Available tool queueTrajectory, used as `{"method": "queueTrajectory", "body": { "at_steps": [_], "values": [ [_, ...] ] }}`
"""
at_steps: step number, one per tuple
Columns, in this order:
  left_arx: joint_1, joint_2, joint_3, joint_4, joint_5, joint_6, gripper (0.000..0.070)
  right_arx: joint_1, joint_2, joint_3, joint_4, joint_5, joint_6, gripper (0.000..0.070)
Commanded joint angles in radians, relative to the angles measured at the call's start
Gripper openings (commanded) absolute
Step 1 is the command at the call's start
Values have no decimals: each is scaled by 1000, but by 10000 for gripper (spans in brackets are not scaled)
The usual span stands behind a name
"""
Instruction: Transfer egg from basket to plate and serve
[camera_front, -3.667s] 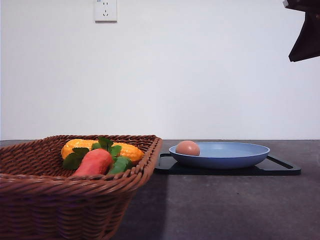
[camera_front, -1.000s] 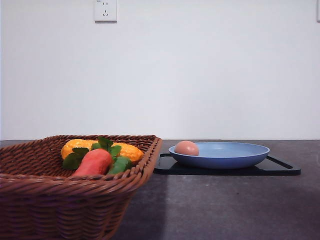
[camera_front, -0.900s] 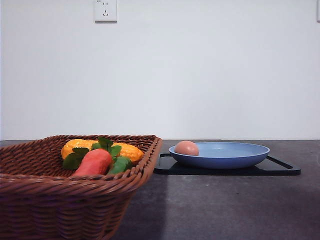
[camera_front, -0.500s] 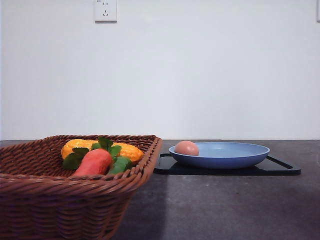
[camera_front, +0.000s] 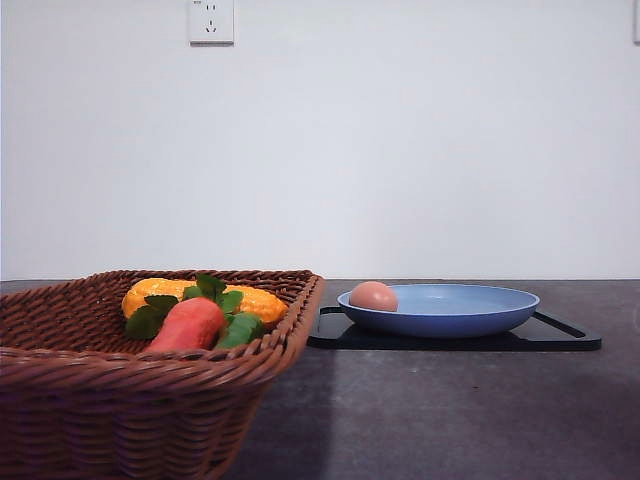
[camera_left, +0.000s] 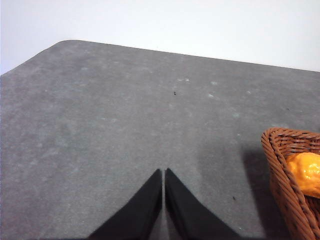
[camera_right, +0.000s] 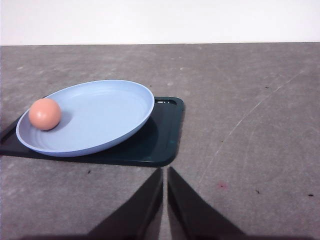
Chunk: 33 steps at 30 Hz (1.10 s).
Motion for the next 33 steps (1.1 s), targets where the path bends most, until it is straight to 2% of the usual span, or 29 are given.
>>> {"method": "queueTrajectory", "body": {
  "at_steps": [1, 33],
  "values": [
    [-1, -1, -28, -4, 3, -6, 0, 3, -2, -6, 5, 2, 9, 0],
    [-1, -1, -28, -4, 3, -6, 0, 3, -2, -6, 5, 2, 9, 0]
  ]
}}
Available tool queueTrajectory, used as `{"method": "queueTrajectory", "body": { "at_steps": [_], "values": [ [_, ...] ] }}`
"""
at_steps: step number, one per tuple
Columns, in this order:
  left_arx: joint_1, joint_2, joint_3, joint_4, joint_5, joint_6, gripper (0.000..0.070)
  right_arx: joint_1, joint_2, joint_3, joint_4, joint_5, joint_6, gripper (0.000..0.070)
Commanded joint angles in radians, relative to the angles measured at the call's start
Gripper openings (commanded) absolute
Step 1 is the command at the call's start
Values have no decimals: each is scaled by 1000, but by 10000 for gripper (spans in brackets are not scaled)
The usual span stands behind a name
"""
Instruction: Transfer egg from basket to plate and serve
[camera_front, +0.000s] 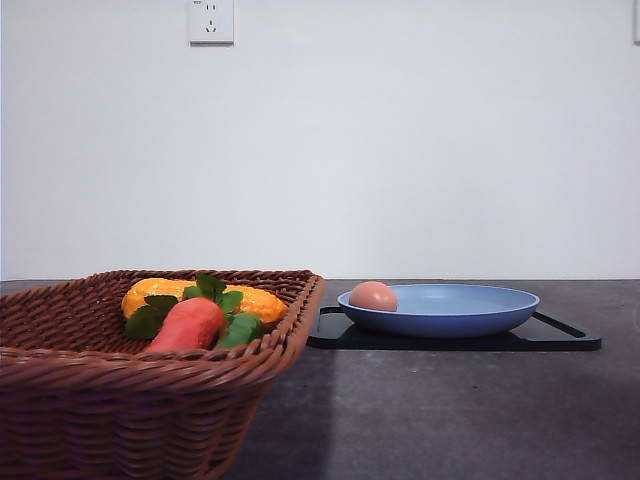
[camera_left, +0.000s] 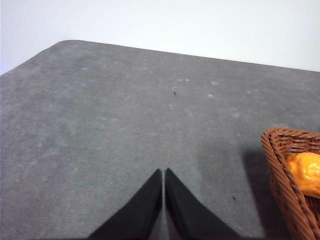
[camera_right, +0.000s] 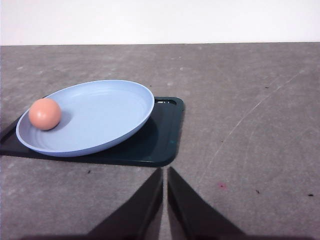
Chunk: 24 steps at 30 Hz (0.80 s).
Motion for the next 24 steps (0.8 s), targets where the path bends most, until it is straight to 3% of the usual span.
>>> {"method": "queueTrajectory", "body": {
  "at_steps": [1, 24],
  "values": [
    [-1, -1, -28, -4, 3, -5, 0, 3, -2, -6, 5, 3, 9, 0],
    [-1, -1, -28, -4, 3, -6, 0, 3, -2, -6, 5, 3, 9, 0]
  ]
}}
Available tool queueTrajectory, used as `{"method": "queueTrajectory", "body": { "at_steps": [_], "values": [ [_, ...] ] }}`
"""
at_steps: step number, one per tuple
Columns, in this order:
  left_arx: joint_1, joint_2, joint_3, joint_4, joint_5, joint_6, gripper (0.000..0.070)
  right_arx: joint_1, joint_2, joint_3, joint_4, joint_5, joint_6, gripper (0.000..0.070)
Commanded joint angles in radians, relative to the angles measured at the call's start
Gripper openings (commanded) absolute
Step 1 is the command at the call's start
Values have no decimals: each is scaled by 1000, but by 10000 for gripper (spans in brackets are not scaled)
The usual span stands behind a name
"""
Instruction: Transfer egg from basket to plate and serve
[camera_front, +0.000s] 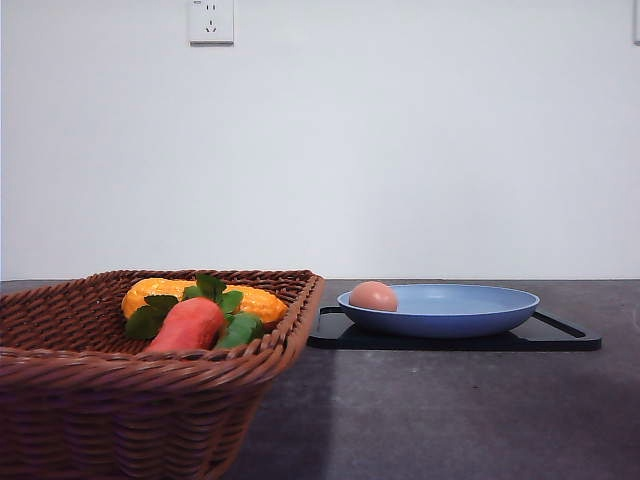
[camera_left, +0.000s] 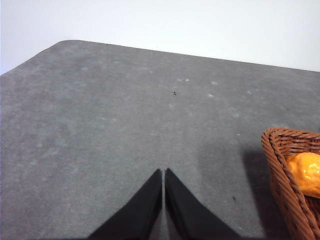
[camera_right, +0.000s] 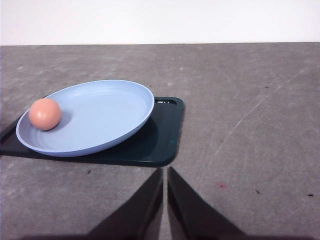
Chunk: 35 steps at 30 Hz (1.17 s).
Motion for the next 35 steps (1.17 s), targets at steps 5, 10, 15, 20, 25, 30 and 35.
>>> {"method": "queueTrajectory", "body": {
  "at_steps": [5, 10, 15, 20, 25, 30, 35],
  "values": [
    [-1, -1, -28, -4, 3, -6, 0, 3, -2, -6, 5, 2, 9, 0],
    [-1, -1, -28, -4, 3, -6, 0, 3, -2, -6, 5, 2, 9, 0],
    [-1, -1, -28, -4, 3, -6, 0, 3, -2, -6, 5, 2, 9, 0],
    [-1, -1, -28, -4, 3, -6, 0, 3, -2, -6, 5, 2, 9, 0],
    [-1, -1, -28, -4, 3, -6, 0, 3, -2, -6, 5, 2, 9, 0],
    [-1, -1, -28, -4, 3, -5, 0, 3, -2, -6, 5, 2, 9, 0],
    [-1, -1, -28, -4, 3, -6, 0, 3, -2, -6, 5, 2, 9, 0]
  ]
}}
